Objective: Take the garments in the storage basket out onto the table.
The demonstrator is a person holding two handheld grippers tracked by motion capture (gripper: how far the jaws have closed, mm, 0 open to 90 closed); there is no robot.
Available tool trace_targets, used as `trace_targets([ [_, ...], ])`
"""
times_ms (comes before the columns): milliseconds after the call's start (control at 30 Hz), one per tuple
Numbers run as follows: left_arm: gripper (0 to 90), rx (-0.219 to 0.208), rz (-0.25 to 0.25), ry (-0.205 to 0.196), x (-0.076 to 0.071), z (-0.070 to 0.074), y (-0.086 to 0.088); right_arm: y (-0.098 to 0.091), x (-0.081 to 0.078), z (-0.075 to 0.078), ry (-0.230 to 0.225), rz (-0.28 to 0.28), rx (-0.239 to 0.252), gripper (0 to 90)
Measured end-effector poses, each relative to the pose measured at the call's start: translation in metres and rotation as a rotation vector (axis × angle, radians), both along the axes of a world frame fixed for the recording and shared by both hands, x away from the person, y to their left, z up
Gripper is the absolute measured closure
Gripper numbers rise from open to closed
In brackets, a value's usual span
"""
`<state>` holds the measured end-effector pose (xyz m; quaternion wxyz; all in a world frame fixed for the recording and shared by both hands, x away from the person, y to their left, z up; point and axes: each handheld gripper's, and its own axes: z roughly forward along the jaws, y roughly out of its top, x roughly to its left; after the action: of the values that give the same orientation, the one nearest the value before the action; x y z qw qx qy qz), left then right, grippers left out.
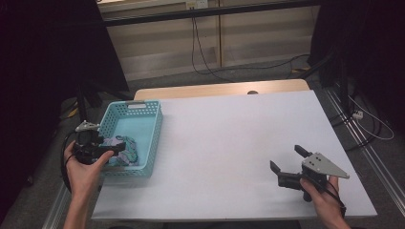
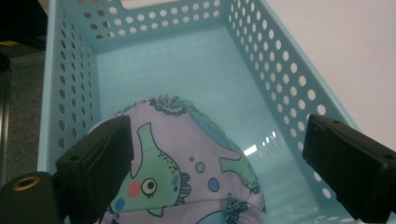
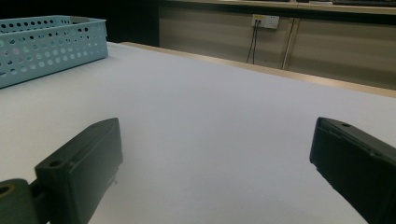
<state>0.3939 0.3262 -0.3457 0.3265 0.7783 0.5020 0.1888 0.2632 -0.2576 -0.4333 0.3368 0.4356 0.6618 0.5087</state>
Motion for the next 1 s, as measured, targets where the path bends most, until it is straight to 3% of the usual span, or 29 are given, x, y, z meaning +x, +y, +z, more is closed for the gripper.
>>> trace_targets([
  [100,5.2,0.026,0.001,0.007,0.007,-0.005,0.004,0.0,0.0,0.0,0.001,0.001,0.002,2.5],
  [200,6.3,0.063,0.012,0.059,0.013,-0.013,0.009,0.001,-0.001,0.0,0.002,0.004,0.003,2.5],
  [267,9.3,0.066,0.008,0.069,0.014,-0.016,0.01,0.001,0.0,0.0,0.004,0.004,0.002,2.5],
  [333,9.1,0.072,0.025,0.113,0.017,-0.024,0.012,0.001,0.0,0.0,0.005,0.006,0.003,2.5],
  [533,6.7,0.108,0.034,0.154,0.021,-0.033,0.012,0.001,0.0,-0.001,0.006,0.011,0.003,2.5],
  [600,5.7,0.127,0.022,0.221,0.028,-0.037,0.013,0.002,0.001,-0.001,0.007,0.013,0.001,2.5],
  [733,4.6,0.121,0.02,0.253,0.032,-0.04,0.015,0.002,0.001,-0.001,0.014,0.017,-0.005,2.5],
  [800,4.0,0.131,0.016,0.268,0.034,-0.042,0.015,0.002,0.001,-0.001,0.013,0.018,-0.005,2.5],
  [867,2.3,0.149,0.008,0.311,0.038,-0.046,0.011,0.002,0.001,-0.001,0.016,0.018,-0.003,2.5],
  [1000,1.0,0.184,-0.002,0.344,0.042,-0.048,0.007,0.002,0.001,-0.001,0.017,0.021,-0.005,2.5],
])
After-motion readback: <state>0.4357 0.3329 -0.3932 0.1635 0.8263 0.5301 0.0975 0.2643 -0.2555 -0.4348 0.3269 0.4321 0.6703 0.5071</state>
